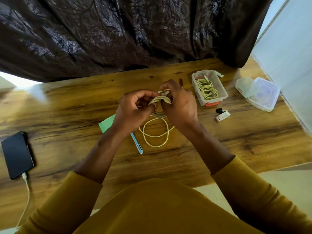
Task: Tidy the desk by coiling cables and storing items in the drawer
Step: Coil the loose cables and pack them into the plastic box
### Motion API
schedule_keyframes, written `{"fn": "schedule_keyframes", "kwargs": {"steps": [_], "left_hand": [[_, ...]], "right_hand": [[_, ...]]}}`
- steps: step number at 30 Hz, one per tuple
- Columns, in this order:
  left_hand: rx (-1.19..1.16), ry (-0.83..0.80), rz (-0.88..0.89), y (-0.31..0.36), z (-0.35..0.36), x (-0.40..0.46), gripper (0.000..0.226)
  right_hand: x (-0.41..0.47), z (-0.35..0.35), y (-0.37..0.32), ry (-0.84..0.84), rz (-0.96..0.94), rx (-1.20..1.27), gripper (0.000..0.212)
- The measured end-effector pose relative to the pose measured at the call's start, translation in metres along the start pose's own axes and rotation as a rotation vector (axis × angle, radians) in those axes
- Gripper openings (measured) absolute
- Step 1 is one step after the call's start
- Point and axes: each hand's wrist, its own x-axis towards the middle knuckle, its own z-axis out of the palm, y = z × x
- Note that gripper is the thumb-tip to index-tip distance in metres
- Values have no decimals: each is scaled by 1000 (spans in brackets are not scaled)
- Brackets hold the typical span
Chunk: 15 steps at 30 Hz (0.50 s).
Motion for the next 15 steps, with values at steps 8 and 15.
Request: {"fn": "schedule_keyframes", "kwargs": {"steps": [8,15], "left_hand": [[-2,56,63,1,3,-1,22],[89,162,-10,-10,-1,1,14]], "right_hand": [[1,-6,1,-100,124,374,36],[-2,-3,-4,-213,158,566,54]]}}
